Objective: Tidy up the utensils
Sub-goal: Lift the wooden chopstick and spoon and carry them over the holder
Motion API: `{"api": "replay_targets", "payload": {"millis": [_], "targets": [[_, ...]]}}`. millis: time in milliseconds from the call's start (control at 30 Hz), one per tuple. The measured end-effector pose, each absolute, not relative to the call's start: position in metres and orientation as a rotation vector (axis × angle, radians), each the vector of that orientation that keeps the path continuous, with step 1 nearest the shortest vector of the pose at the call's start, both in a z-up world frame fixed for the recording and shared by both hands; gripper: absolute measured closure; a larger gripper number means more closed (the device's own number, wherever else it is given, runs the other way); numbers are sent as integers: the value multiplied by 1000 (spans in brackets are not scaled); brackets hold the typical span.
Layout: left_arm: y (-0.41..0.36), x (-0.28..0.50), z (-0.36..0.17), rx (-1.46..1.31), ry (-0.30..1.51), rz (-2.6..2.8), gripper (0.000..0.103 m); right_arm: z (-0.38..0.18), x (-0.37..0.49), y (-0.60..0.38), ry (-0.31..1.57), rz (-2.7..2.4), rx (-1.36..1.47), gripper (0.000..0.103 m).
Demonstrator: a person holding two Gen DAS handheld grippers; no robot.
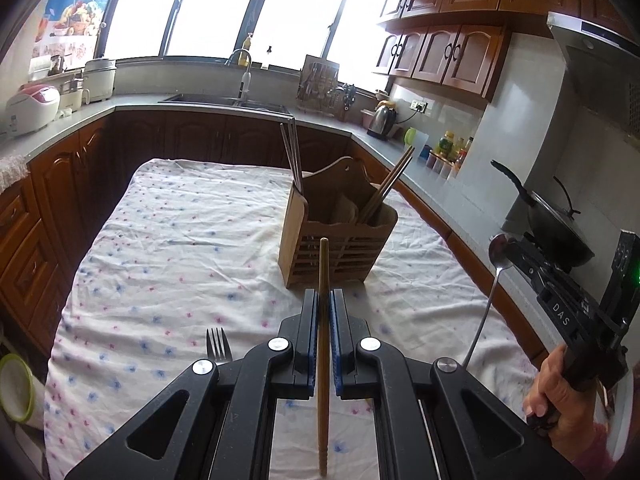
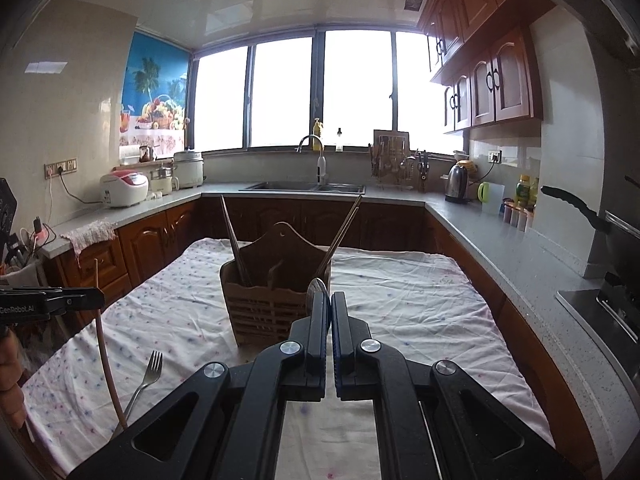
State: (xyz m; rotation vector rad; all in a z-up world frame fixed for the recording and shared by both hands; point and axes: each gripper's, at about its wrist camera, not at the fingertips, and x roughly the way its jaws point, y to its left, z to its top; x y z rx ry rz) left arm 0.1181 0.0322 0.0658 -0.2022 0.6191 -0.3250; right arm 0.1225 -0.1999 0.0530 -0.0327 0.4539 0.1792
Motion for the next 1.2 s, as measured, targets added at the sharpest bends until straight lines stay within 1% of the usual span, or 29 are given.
{"api": "replay_targets", "payload": {"millis": [500, 1200], "targets": [[27, 140, 93, -184, 544, -334, 99, 54, 148, -209, 393, 156, 8, 101], [20, 221, 140, -164, 379, -342, 99, 83, 234, -207, 247, 90, -19, 101]]}}
